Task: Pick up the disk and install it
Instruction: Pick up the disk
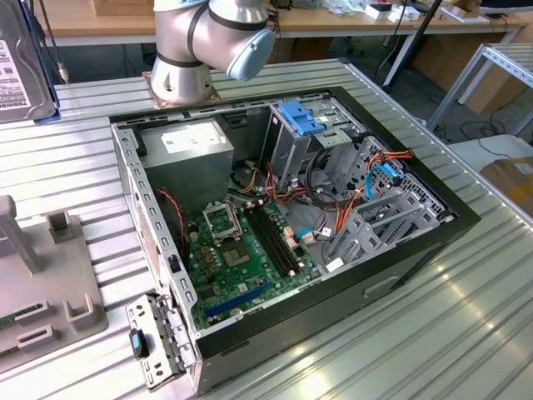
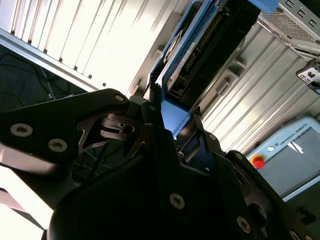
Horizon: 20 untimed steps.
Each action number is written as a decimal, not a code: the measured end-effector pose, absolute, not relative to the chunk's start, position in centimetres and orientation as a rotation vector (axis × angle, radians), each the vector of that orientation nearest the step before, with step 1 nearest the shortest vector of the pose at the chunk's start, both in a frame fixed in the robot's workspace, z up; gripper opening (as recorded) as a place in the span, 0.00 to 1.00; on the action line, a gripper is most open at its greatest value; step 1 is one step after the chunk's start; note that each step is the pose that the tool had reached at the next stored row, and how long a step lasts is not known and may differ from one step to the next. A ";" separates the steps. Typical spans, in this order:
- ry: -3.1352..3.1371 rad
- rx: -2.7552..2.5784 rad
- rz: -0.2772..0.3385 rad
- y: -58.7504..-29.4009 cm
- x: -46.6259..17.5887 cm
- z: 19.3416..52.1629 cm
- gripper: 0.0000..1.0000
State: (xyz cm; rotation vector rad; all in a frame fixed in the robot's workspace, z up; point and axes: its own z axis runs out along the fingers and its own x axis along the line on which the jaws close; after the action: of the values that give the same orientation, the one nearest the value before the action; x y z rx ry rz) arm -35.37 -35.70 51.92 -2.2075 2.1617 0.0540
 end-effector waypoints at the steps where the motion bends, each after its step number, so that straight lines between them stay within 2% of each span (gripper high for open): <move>1: 2.162 -2.207 0.054 -35.7 -35.2 51.9 0.36; 20: 2.162 -2.207 0.054 -35.7 -30.4 51.9 0.36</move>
State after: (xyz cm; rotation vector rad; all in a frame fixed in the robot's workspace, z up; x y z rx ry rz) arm -30.42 -35.70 51.92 -2.2074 2.1616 0.0539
